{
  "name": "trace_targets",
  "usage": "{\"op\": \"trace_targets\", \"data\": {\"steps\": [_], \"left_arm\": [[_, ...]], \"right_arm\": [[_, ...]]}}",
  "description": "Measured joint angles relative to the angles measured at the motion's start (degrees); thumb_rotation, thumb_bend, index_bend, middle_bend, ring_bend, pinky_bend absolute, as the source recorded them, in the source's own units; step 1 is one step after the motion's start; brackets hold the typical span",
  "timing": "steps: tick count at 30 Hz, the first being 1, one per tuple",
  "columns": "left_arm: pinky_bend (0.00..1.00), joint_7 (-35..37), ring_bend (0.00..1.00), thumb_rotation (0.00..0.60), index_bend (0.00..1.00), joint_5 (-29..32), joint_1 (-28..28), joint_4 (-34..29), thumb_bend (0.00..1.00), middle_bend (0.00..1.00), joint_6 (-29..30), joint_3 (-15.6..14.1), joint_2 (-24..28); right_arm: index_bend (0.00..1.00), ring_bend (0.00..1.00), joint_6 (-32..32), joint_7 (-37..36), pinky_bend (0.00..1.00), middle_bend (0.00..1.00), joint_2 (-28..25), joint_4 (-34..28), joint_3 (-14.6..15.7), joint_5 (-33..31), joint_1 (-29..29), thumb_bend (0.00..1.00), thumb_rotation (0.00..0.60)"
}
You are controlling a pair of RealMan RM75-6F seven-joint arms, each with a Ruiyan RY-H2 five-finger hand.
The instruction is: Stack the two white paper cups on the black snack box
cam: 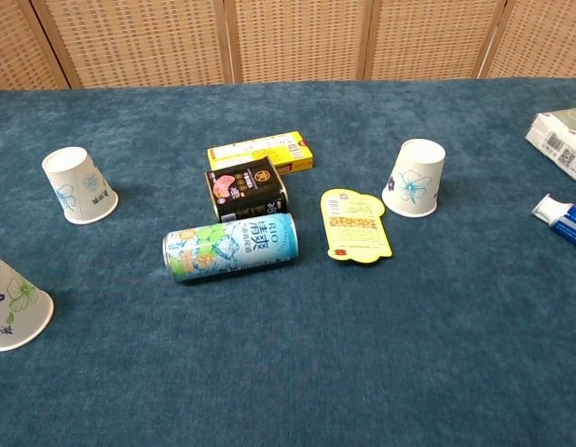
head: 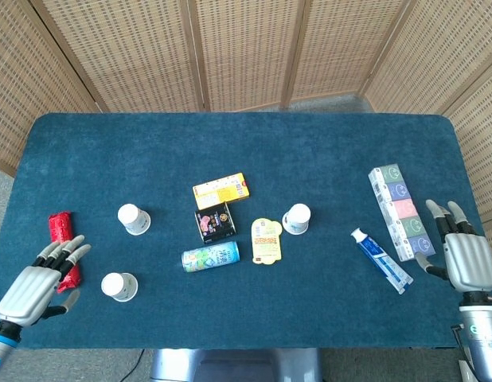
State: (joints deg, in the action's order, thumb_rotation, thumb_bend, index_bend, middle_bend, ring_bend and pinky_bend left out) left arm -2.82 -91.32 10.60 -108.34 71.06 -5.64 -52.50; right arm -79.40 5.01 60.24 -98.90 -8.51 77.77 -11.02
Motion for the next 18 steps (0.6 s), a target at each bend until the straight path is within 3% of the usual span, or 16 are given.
{"op": "trace_targets", "data": {"steps": [18], "left_arm": [[0.06, -3.27, 0.0, 0.6, 0.0, 4.03, 2.53, 3.58, 0.48, 0.0, -8.13, -0.97, -8.14]], "right_arm": [[0.0, 0.0, -0.61, -0.68, 0.32, 0.18, -0.43, -0.22, 0.12, 0.08, 0.59, 0.28, 0.6]]}}
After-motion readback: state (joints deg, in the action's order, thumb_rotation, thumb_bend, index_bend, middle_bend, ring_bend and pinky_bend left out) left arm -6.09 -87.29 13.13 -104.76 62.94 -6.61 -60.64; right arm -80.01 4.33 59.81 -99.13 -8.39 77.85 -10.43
